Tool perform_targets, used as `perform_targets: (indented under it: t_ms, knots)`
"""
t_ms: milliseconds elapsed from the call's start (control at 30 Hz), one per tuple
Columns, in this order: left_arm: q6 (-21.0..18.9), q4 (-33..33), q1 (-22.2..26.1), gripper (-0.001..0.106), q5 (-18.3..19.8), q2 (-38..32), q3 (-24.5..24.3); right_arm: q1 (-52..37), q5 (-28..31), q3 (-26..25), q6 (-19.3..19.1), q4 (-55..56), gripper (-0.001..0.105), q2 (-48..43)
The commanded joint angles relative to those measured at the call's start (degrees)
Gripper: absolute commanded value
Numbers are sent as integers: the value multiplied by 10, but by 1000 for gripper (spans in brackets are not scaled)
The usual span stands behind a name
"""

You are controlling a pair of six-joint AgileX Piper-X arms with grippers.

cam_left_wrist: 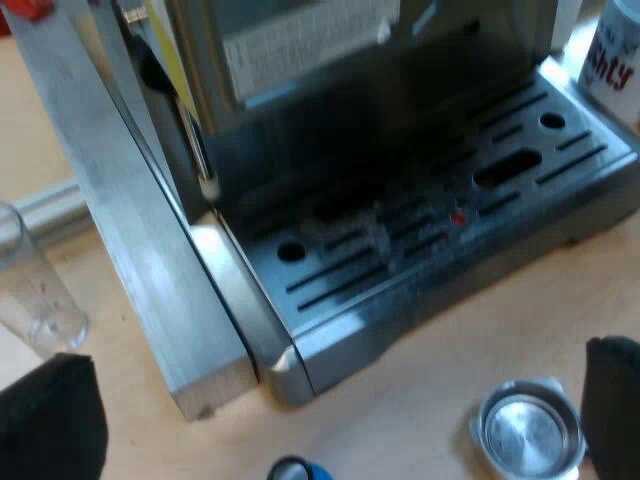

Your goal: Grind coffee beans and then tamp

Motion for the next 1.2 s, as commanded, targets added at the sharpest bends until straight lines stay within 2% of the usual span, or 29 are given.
perform_targets:
  t_ms: [33,133,267,467,733,867,900,1000,1200]
  knots:
    - [-6,-13,-1,98,-6,-3,-9,-31,-4,-38,18,54,66,-6]
    - [-6,-21,-1,98,-3,-3,-9,-78,-16,-74,16,103,66,-6]
    - [-7,-25,-1,98,-2,-3,-9,-159,-75,-112,16,157,66,-6]
    - [-12,-23,-1,98,-2,7,-15,-265,-133,-124,15,199,66,-15]
    - [-12,-23,11,98,-2,77,-67,-358,-133,-124,10,264,66,-64]
    - [-12,-23,41,98,15,103,-79,-394,-133,-124,-4,285,66,-88]
    - [-12,-23,60,98,32,115,-81,-402,-133,-124,-7,292,66,-93]
    - [-21,-23,84,98,37,131,-80,-463,-133,-124,-29,334,66,-131]
    - [-22,-23,111,98,37,136,-80,-532,-133,-124,-64,379,66,-161]
